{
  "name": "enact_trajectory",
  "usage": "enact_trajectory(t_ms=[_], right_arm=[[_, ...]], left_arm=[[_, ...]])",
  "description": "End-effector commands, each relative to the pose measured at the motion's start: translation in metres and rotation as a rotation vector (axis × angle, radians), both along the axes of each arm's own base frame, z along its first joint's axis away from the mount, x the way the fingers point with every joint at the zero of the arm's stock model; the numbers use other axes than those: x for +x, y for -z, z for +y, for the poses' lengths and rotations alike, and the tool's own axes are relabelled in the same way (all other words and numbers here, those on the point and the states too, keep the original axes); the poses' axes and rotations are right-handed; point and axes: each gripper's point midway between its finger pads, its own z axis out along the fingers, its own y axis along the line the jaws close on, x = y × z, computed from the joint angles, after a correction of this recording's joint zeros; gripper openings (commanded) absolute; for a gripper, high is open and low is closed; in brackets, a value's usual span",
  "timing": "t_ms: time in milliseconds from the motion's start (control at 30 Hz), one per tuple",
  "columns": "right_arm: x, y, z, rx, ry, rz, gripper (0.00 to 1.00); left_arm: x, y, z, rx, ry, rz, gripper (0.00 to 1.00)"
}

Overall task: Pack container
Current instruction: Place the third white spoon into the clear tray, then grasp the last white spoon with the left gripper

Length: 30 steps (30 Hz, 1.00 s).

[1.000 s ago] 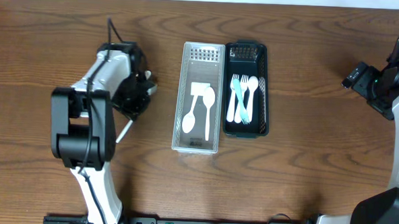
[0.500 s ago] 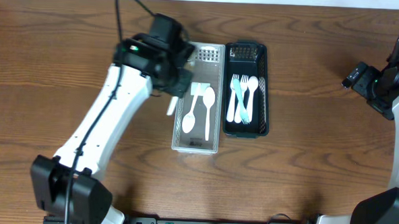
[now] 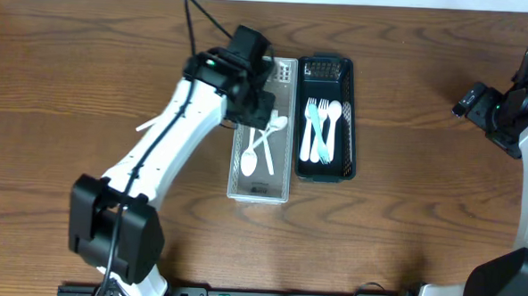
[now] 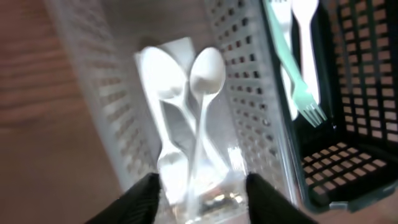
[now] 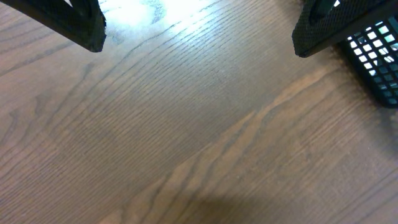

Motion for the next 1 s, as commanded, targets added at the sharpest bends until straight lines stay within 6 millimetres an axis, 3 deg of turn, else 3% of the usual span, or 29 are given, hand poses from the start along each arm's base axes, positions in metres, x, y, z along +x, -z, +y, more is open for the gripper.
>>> enact_trajectory(t_ms=[0, 100, 200, 400, 700, 967], right_arm=[[-0.002, 0.003, -0.002, 0.008, 0.017, 0.007, 0.99], [-0.002, 0.003, -0.002, 0.008, 0.017, 0.007, 0.99], [-0.002, 0.003, -0.002, 0.009, 0.017, 0.010, 0.99], [-0.003, 0.003, -0.001, 0.010, 0.018, 0.013, 0.99], [-0.003, 0.003, -0.001, 0.009, 0.018, 0.013, 0.99], [-0.003, 0.003, -0.001, 0.009, 0.018, 0.013, 0.99]], left_arm=[[0.021, -0.045, 0.046, 0.094, -0.032, -0.161, 0.56], [0.033, -0.043, 0.100, 0.258, -0.048, -0.192, 0.59], [0.041, -0.028, 0.138, 0.333, 0.025, -0.168, 0.63], [0.056, 0.028, 0.188, 0.409, 0.161, -0.060, 0.64], [0.067, 0.109, 0.198, 0.425, 0.282, 0.065, 0.63], [0.068, 0.140, 0.204, 0.435, 0.385, 0.101, 0.59]])
